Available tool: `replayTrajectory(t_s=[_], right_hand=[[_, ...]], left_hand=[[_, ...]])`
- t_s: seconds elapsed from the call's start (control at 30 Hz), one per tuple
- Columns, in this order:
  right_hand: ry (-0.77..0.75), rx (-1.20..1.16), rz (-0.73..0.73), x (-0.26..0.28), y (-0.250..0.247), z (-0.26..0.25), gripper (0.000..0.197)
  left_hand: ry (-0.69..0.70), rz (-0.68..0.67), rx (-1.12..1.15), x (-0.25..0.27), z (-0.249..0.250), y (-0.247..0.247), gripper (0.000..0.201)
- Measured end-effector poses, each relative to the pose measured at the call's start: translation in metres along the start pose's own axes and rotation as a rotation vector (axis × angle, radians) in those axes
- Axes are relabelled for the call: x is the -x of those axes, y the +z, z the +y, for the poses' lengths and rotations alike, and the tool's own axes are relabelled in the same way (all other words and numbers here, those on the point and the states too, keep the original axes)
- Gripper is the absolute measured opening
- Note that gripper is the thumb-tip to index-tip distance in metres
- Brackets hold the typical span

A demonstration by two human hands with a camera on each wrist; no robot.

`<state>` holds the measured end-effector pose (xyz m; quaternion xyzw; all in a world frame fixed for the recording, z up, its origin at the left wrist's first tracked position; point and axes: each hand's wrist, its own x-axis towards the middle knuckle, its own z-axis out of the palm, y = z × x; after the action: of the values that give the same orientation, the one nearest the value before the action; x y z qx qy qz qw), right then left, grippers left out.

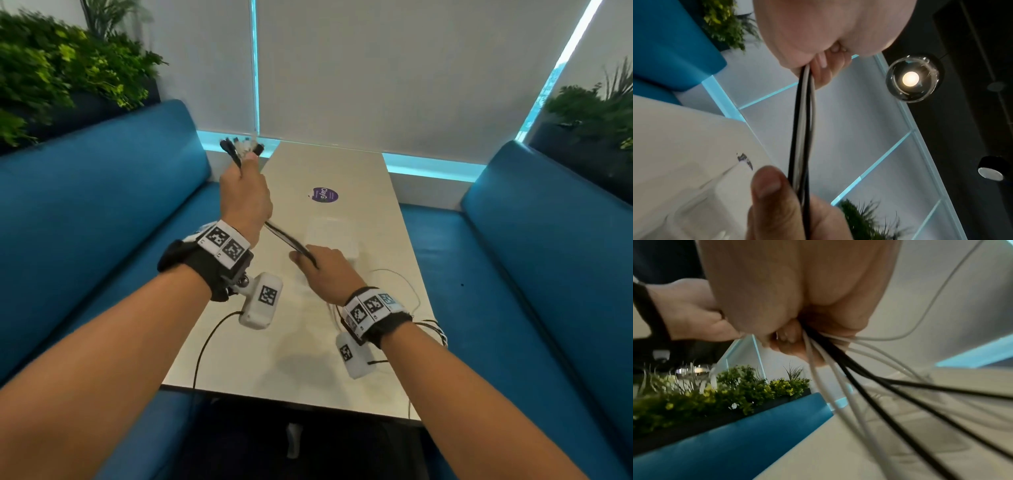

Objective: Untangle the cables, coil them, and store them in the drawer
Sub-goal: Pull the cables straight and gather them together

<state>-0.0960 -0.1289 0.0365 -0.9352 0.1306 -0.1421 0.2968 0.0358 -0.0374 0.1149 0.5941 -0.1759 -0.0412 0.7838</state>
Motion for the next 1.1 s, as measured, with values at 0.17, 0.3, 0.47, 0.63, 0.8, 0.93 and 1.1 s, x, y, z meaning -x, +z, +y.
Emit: replayTrajectory(t_s=[0.17, 0.3, 0.47, 0.63, 0.8, 0.93, 1.1], right_hand=[[0.126, 0.115, 0.042, 0.020, -0.011, 0.058, 0.047], [0.427, 0.312, 0.073, 0.057, -0.030, 0.128, 0.040], [0.636, 0.408, 0.159, 0.109, -0.049, 0.190, 0.032], [0.805, 0.365, 0.116, 0.155, -0.053, 0.236, 0.037], [0.871, 0.381, 0.046, 0.167, -0.061, 0.247, 0.033], [0.848, 0.458, 0.010, 0.181, -0.067, 0.245, 0.043], [0.805, 0.298, -0.023, 0.179, -0.063, 0.242, 0.077]], left_hand=[[-0.001, -0.049, -0.057, 0.012, -0.024, 0.015, 0.034], [-0.027, 0.040, 0.007, 0.000, -0.019, 0.020, 0.038], [-0.021, 0.143, -0.016, -0.011, -0.021, 0.012, 0.049], [-0.046, 0.360, -0.060, -0.050, -0.025, -0.023, 0.045], [-0.081, 0.345, -0.052, -0.048, -0.048, -0.039, 0.041], [-0.099, 0.375, -0.054, -0.046, -0.049, -0.049, 0.037], [-0.063, 0.371, -0.069, -0.046, -0.045, -0.052, 0.035]])
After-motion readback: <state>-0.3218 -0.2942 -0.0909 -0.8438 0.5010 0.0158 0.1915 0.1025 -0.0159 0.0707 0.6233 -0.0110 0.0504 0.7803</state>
